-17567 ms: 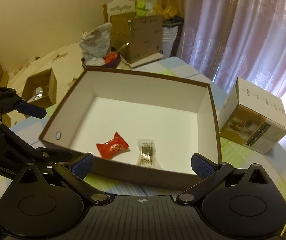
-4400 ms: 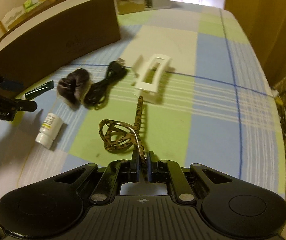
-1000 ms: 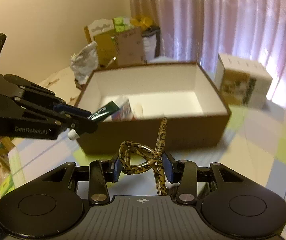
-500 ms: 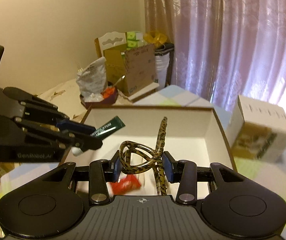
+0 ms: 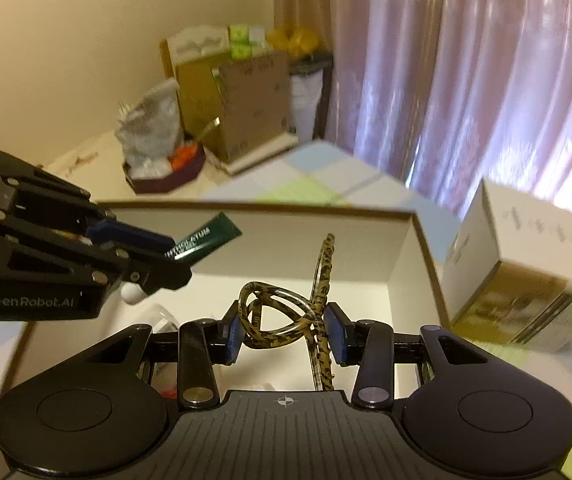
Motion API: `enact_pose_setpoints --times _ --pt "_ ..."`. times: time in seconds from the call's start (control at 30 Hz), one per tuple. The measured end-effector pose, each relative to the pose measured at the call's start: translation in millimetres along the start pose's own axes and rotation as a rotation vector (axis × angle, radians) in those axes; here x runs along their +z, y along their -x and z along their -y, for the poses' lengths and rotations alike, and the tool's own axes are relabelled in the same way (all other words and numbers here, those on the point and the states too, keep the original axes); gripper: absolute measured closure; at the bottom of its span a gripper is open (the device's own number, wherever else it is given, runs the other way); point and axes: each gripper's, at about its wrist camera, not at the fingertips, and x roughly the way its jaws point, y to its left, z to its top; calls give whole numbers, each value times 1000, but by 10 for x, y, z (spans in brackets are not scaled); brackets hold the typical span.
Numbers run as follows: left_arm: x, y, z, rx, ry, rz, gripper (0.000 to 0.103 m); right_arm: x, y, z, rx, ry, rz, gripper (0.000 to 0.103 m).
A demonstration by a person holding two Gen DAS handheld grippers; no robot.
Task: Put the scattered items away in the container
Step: 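Carry the lip gel tube and leopard-print clip over the box with both tools, then open both tools to drop the lip gel tube and clip into the box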
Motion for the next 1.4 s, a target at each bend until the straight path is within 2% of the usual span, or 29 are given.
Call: enact_pose_setpoints --times 0.33,0.6,0.83,1.03,1.23,1.33,1.4 --pt "30 -781 -114 -2 48 -146 91 -28 -679 279 -5 -15 -193 64" --pt "52 -1206 -119 23 40 -204 90 -41 -839 394 0 -20 -245 64" --pt "22 -1341 -121 36 35 -249 90 -31 -889 388 0 -25 -264 64" --pt "-30 -1306 -130 49 32 -259 74 -43 -902 397 -6 -27 -271 64" --pt "-73 -1252 -121 67 16 -260 69 -54 -898 395 -20 -35 -272 64" --pt "-93 -1199 -141 76 9 -260 60 -27 -894 366 -18 -16 -262 63" --pt "-92 -1170 -165 86 5 -260 59 -25 -891 350 -14 -9 -269 51"
